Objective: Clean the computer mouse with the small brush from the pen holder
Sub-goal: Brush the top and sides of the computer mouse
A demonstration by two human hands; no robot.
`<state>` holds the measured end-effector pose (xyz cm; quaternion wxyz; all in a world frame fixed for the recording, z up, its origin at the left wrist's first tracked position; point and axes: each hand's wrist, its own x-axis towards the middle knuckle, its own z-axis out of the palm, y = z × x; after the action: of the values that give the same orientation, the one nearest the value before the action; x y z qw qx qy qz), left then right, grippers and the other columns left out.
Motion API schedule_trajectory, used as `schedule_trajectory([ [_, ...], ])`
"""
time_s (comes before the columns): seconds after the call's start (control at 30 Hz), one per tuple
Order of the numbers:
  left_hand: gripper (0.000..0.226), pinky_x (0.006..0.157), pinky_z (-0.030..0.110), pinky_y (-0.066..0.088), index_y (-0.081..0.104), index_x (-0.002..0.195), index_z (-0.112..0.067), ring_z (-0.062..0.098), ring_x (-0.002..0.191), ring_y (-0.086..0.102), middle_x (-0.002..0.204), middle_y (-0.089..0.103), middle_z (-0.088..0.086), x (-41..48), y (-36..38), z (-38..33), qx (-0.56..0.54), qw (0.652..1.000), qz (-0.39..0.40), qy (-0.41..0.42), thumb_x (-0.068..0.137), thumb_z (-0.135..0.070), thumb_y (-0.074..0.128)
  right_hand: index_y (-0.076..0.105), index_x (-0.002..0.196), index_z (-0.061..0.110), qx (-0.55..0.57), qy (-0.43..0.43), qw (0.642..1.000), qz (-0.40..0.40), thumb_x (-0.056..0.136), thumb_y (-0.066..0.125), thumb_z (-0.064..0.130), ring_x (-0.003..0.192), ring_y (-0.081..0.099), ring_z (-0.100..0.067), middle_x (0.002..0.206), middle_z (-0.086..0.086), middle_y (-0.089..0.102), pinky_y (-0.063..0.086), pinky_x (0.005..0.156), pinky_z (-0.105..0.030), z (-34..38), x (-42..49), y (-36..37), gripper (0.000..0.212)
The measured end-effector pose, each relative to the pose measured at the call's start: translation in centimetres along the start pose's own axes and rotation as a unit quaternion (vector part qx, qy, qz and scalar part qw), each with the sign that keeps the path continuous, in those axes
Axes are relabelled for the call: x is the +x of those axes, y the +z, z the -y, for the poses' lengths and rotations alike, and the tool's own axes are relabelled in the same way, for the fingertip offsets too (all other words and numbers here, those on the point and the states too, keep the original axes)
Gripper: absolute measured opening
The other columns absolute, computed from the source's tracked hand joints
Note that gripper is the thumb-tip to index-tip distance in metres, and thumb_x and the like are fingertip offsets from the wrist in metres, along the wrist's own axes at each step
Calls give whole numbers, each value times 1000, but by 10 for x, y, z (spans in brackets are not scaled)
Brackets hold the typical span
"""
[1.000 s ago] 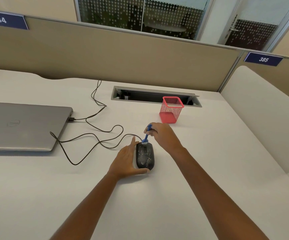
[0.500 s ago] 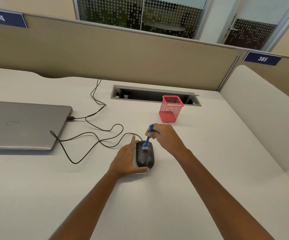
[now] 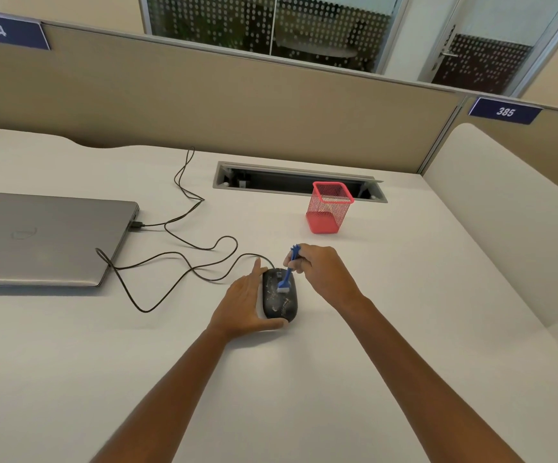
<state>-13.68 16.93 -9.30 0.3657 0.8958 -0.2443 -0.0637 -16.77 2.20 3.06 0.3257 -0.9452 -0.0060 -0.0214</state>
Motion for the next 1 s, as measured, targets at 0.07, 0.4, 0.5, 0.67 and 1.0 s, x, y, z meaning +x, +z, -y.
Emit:
schedule_trajectory([
  [0.07, 121, 98, 22, 24, 1, 142, -27, 17, 124, 39, 141, 38, -5, 0, 0, 0, 0, 1000, 1, -3, 49, -73, 63, 63, 96, -6, 13, -2, 1000, -9, 90, 48, 0, 79, 52, -19, 102, -22, 69, 46, 82, -35, 2, 4, 0, 18],
  [0.4, 120, 97, 21, 26, 2, 143, -27, 16, 122, 40, 140, 40, -6, -1, -1, 0, -3, 1000, -3, 4, 50, -71, 64, 64, 95, -4, 5, 0, 1000, -5, 91, 48, 2, 79, 58, -27, 97, -21, 70, 47, 79, -35, -10, -9, 4, 18],
  [0.5, 118, 95, 21, 27, 5, 142, -28, 16, 120, 41, 138, 42, -6, -1, -1, 0, -4, 1000, -9, 10, 50, -69, 66, 64, 93, -5, 21, -6, 999, -24, 90, 49, 0, 78, 58, -24, 98, -21, 70, 47, 80, -34, -12, -5, -1, 17],
  [0.67, 114, 93, 21, 27, 7, 140, -32, 14, 116, 43, 134, 44, -9, -1, -2, -2, -8, 1000, -13, 14, 50, -68, 68, 62, 98, -10, 42, -2, 998, -47, 91, 44, -5, 92, 61, -33, 107, -23, 67, 48, 88, -38, -8, 14, -3, 20],
  [1.0, 123, 96, 20, 24, 0, 143, -23, 16, 121, 40, 140, 40, -7, -2, -2, -2, -1, 1000, -1, 3, 49, -71, 63, 63, 96, -8, 12, 12, 1000, -6, 90, 46, -3, 96, 61, -35, 104, -22, 68, 44, 86, -34, -16, 6, 9, 19],
])
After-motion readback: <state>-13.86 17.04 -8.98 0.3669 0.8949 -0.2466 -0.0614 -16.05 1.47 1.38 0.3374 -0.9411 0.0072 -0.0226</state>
